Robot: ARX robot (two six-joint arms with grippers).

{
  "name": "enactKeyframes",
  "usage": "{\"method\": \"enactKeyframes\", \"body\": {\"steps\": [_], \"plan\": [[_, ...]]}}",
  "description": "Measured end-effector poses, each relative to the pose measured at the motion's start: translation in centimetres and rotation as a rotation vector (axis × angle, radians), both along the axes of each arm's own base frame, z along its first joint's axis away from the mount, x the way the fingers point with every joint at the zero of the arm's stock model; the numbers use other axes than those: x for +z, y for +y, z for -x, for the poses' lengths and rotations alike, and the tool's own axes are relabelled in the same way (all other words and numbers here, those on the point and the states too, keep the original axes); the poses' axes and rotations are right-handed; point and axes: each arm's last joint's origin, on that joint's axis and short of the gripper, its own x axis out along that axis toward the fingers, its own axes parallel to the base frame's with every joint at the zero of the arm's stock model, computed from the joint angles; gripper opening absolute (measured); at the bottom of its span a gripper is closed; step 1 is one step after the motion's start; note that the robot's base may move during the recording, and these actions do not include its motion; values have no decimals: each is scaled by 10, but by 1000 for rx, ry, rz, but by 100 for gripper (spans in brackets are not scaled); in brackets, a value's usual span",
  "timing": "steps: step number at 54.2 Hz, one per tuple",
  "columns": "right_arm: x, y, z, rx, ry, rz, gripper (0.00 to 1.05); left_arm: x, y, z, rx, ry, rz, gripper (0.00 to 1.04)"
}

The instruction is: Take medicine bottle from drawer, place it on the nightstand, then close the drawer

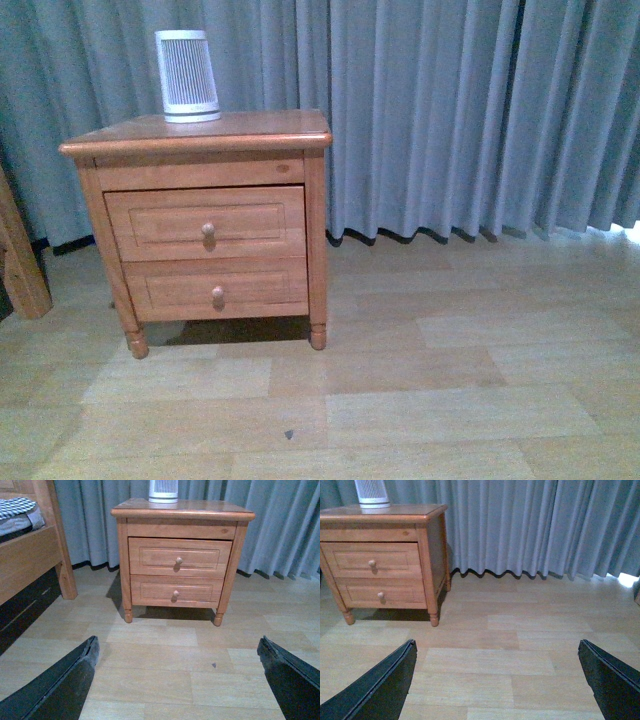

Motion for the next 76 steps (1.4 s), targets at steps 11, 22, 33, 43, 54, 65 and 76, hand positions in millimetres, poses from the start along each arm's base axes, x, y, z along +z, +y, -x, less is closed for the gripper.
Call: {"method": "enactKeyframes", "body": {"steps": [11, 22, 33, 43, 54, 65, 76], "plan": [[0, 0, 0, 0, 0, 0, 98, 0, 0, 0, 0, 0, 0, 98], [0, 0, 0, 0, 0, 0, 98, 0, 0, 0, 0, 0, 0, 98], [0, 0, 0, 0, 0, 0, 98, 0, 0, 0, 0, 0, 0, 98], [0, 0, 0, 0, 0, 0, 98, 0, 0, 0, 0, 0, 0, 98], [0, 0, 0, 0, 0, 0, 98, 0, 0, 0, -1, 0, 0, 98], [0, 0, 0, 0, 0, 0, 98, 0, 0, 0, -1, 0, 0, 98], [0, 0, 0, 0, 0, 0, 98, 0, 0, 0, -2, 0, 0, 98]]}}
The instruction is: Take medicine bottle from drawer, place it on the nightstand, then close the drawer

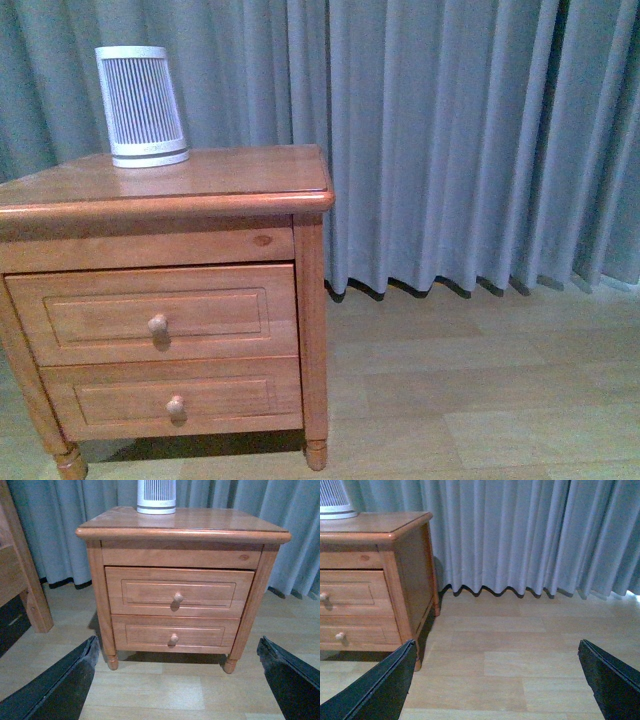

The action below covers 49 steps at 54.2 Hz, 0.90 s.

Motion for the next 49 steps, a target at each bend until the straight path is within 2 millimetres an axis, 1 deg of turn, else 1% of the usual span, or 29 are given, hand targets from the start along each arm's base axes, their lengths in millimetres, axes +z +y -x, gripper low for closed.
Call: {"method": "enactKeyframes", "body": {"steps": [10, 11, 13, 15, 16, 19, 23, 24, 27, 28, 29, 32, 34, 37, 38, 39, 40, 45, 46, 49], "plan": [[0, 0, 0, 0, 0, 0, 98, 0, 0, 0, 0, 0, 0, 98], [0, 0, 0, 0, 0, 0, 98, -1, 0, 0, 7, 23, 6, 98], [0, 0, 0, 0, 0, 0, 98, 0, 0, -1, 28, 131, 37, 98], [0, 0, 0, 0, 0, 0, 98, 5, 0, -7, 31, 213, 51, 98], [0, 0, 0, 0, 0, 0, 98, 7, 0, -9, 28, 224, 53, 98], [0, 0, 0, 0, 0, 0, 98, 27, -1, -25, 2, 226, 60, 98], [0, 0, 0, 1, 0, 0, 98, 64, 0, -55, -19, 137, 54, 98], [0, 0, 0, 0, 0, 0, 98, 68, 0, -59, -20, 125, 52, 98], [0, 0, 0, 0, 0, 0, 98, 91, 0, -87, -21, 61, 33, 98], [0, 0, 0, 0, 0, 0, 98, 96, 0, -97, -25, 43, 29, 98], [0, 0, 0, 0, 0, 0, 98, 99, 0, -102, -28, 35, 28, 98], [0, 0, 0, 0, 0, 0, 98, 105, -1, -133, -24, 25, 17, 98], [0, 0, 0, 0, 0, 0, 98, 102, -4, -153, -32, 42, 7, 98], [0, 0, 0, 0, 0, 0, 98, 89, -10, -182, -57, 71, 0, 98], [0, 0, 0, 0, 0, 0, 98, 86, -11, -186, -59, 78, -4, 98], [0, 0, 0, 0, 0, 0, 98, 76, -15, -199, -65, 99, -17, 98], [0, 0, 0, 0, 0, 0, 98, 69, -18, -207, -71, 114, -20, 98], [0, 0, 0, 0, 0, 0, 98, 28, -28, -240, -79, 196, -43, 98], [0, 0, 0, 0, 0, 0, 98, 15, -31, -249, -81, 224, -45, 98], [0, 0, 0, 0, 0, 0, 98, -6, -34, -260, -76, 265, -55, 98]]}}
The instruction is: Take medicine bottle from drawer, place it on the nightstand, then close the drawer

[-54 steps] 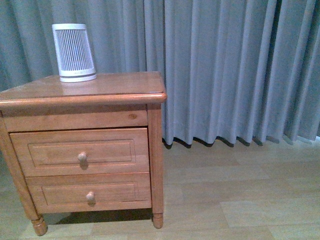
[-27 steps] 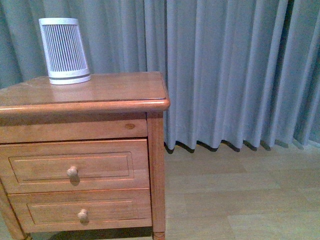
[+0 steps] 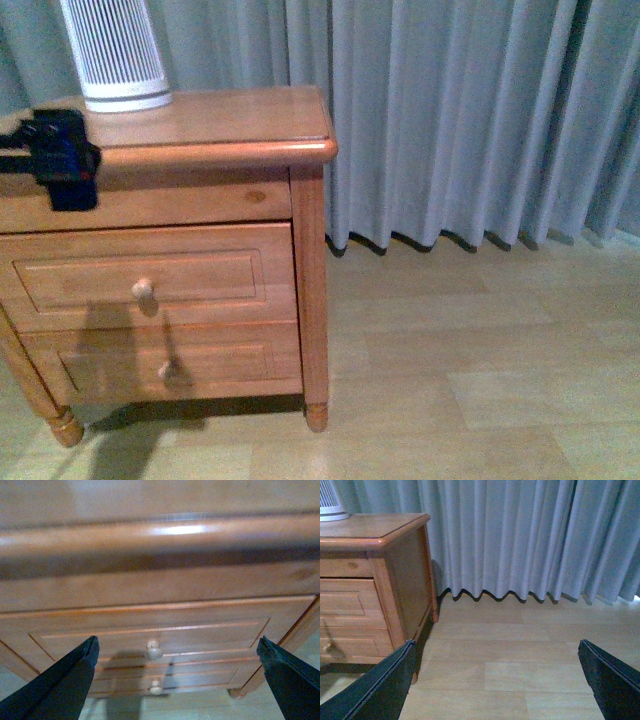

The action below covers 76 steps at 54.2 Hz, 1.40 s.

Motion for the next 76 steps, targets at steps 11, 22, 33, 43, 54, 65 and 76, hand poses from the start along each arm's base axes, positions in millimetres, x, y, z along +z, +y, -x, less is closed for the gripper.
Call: {"method": "enactKeyframes", "body": {"steps": [11, 22, 33, 43, 54, 65, 76], "plan": [[0, 0, 0, 0, 0, 0, 98, -69, -5, -32, 1, 99, -19, 98], [0, 0, 0, 0, 0, 0, 98, -98, -5, -50, -6, 121, -34, 98], [0, 0, 0, 0, 0, 0, 98, -101, 2, -66, 12, 100, -33, 98], [0, 0, 0, 0, 0, 0, 98, -103, 5, -76, 24, 85, -27, 98], [0, 0, 0, 0, 0, 0, 98, -111, 5, -82, 30, 91, -14, 98], [0, 0, 0, 0, 0, 0, 98, -118, 3, -88, 46, 99, 2, 98], [0, 0, 0, 0, 0, 0, 98, -117, 3, -92, 66, 88, 6, 69]]}}
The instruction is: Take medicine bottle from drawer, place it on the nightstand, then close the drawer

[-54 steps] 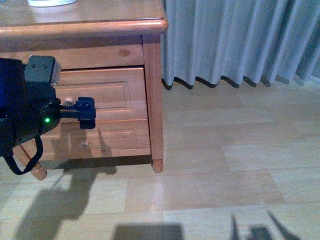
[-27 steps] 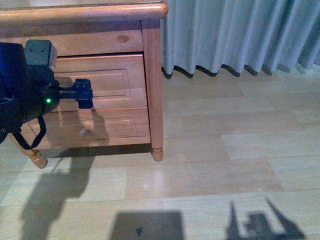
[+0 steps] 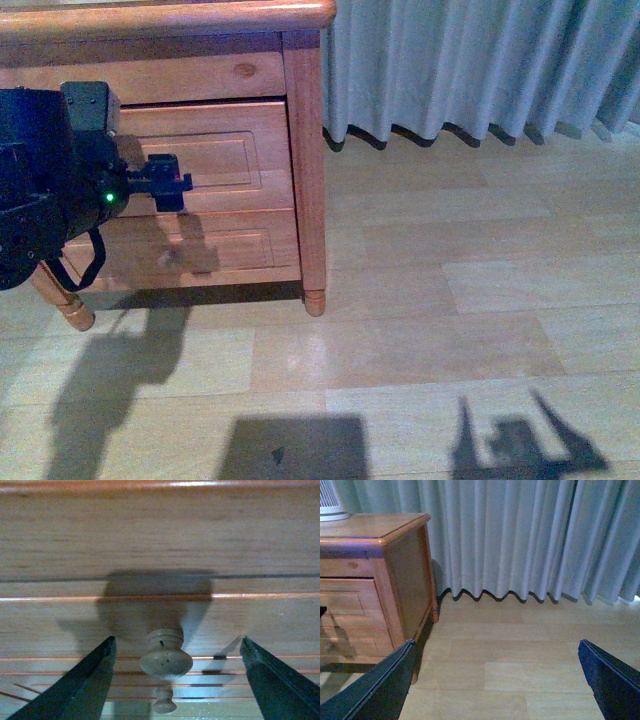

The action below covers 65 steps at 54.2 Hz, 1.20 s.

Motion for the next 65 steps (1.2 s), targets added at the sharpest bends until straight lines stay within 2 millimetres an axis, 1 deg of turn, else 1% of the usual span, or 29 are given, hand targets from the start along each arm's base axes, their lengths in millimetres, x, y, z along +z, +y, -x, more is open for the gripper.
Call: {"method": "enactKeyframes", "body": {"steps": [1, 3, 8, 10, 13, 15, 24, 27, 32, 39, 41, 44, 47, 52, 56, 59, 65], "plan": [[0, 0, 0, 0, 0, 0, 98, 0, 0, 0, 0, 0, 0, 68], [0, 0, 0, 0, 0, 0, 98, 0, 0, 0, -1, -1, 2, 60], [0, 0, 0, 0, 0, 0, 98, 0, 0, 0, -1, -1, 3, 48], [0, 0, 0, 0, 0, 0, 98, 0, -1, 0, 5, -2, 0, 41], [0, 0, 0, 0, 0, 0, 98, 0, 0, 0, 12, -3, -1, 34], [0, 0, 0, 0, 0, 0, 98, 0, 0, 0, 15, -5, 2, 27], [0, 0, 0, 0, 0, 0, 98, -3, 0, 6, 23, -14, 8, 24], [0, 0, 0, 0, 0, 0, 98, -5, 0, 12, 22, -26, 9, 24], [0, 0, 0, 0, 0, 0, 98, -9, -1, 29, 37, -18, 6, 24], [0, 0, 0, 0, 0, 0, 98, -12, -1, 60, 53, -16, 42, 24], [0, 0, 0, 0, 0, 0, 98, -14, 0, 74, 58, -15, 57, 24], [0, 0, 0, 0, 0, 0, 98, -16, 1, 88, 61, -11, 72, 24], [0, 0, 0, 0, 0, 0, 98, -20, 3, 118, 57, -4, 93, 24], [0, 0, 0, 0, 0, 0, 98, -25, 6, 153, 47, 9, 98, 24], [0, 0, 0, 0, 0, 0, 98, -23, 7, 160, 42, 9, 99, 24], [0, 0, 0, 0, 0, 0, 98, -19, 6, 158, 32, -7, 105, 24], [0, 0, 0, 0, 0, 0, 98, -19, 6, 157, 29, -9, 106, 24]]}}
